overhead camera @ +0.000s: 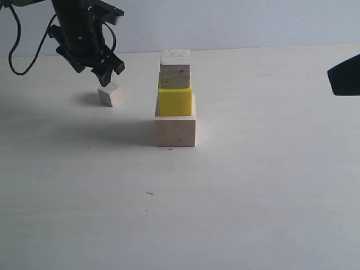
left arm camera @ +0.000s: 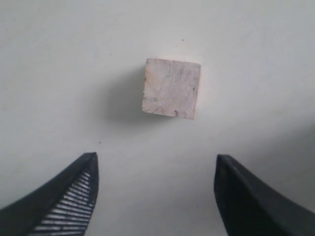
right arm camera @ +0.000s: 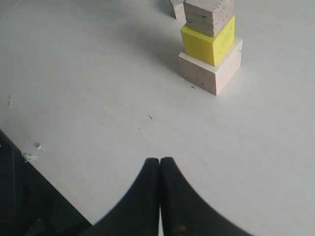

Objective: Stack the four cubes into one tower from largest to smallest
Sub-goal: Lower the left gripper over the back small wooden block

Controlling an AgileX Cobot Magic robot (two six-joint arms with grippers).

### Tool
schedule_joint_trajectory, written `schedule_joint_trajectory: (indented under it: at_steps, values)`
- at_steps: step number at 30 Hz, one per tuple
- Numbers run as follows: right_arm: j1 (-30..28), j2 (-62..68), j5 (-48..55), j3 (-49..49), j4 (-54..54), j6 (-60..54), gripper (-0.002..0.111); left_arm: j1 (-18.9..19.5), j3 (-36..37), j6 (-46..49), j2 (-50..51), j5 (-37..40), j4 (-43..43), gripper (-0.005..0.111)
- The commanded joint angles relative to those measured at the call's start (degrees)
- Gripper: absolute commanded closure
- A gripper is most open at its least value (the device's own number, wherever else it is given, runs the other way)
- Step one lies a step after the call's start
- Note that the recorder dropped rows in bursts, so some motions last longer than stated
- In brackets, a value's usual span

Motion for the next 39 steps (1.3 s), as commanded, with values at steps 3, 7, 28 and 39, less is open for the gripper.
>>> schedule_joint_trajectory:
  at_steps: [3,7,28,39]
  values:
    - [0.07,1.41,-0.66,0.27,0.97,-0.17,0.108,0.14,-0.79,0.34,1.58,-1.36,-0.49,0.041]
    - [0.07,2.66,-0.43,0.27,1.14,-0.14,0.108,0.14,-1.34,0.34,2.06,-2.89,-2.47,0.041]
    - [0.07,4.21,-0.61,0.27,1.14,-0.05,0.108,0.23,-1.48,3.25,2.06,-8.61,-3.21,0.041]
    - [0.07,4.21,-0.24,0.27,1.14,-0.05,0.108,0.23,-1.48,3.25,4.01,-8.78,-2.51,0.041]
